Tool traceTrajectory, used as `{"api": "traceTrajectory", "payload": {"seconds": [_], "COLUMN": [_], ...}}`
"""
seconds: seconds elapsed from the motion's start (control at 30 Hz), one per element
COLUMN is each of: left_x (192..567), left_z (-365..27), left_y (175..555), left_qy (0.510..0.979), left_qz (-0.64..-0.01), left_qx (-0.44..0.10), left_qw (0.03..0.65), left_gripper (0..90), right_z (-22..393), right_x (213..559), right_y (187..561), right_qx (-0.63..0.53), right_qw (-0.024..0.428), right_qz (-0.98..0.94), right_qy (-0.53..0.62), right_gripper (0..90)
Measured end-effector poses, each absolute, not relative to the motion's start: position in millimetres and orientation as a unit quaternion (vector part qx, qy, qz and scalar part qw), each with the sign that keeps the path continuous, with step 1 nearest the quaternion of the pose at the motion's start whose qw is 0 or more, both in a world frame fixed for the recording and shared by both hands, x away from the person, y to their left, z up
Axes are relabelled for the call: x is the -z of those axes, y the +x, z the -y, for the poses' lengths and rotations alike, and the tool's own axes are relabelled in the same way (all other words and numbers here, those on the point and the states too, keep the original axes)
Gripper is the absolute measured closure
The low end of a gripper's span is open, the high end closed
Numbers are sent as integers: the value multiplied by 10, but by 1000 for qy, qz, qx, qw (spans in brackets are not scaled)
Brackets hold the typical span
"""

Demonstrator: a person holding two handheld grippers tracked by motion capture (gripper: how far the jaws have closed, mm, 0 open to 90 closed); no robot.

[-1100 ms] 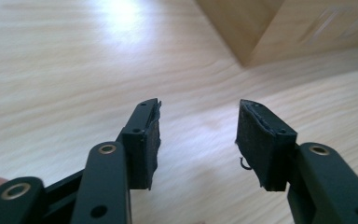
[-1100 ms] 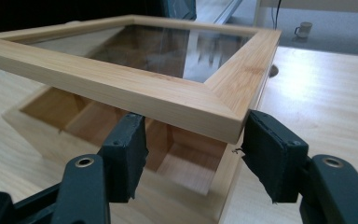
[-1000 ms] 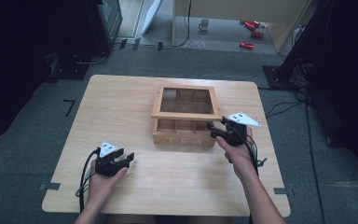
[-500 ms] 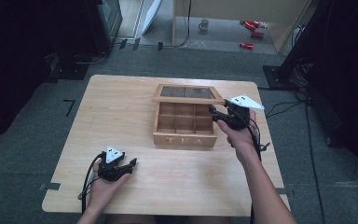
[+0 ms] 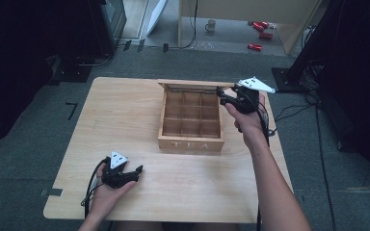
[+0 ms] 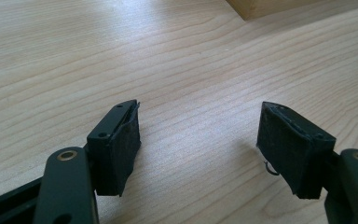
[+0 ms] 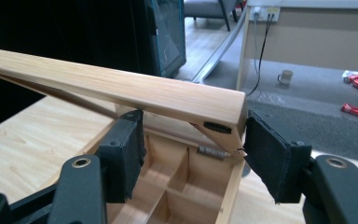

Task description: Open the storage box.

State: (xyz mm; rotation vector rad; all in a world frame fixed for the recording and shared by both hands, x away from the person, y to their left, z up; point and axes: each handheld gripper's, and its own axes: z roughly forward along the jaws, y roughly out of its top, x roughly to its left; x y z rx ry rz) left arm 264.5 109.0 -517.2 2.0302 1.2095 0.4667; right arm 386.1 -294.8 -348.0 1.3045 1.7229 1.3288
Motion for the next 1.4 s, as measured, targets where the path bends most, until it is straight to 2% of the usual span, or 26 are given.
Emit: {"api": "traceTrajectory", "payload": {"seconds": [0.67,1.4], "left_x": [5171,5172], "left_z": [-1119,-1133], "left_y": [2659,2676], "left_qy": [783,782], "left_qz": [-472,-472], "left_qx": [-170,-164], "left_qw": [368,374], "left_gripper": [305,305], "right_z": [2991,3048], "right_x": [3596,4082], "right_y": [4407,5018], "right_qx": [-503,-499], "right_qw": [294,261], "right_qz": [-649,-667], "right_qy": [490,488], "right_gripper": [380,379]}}
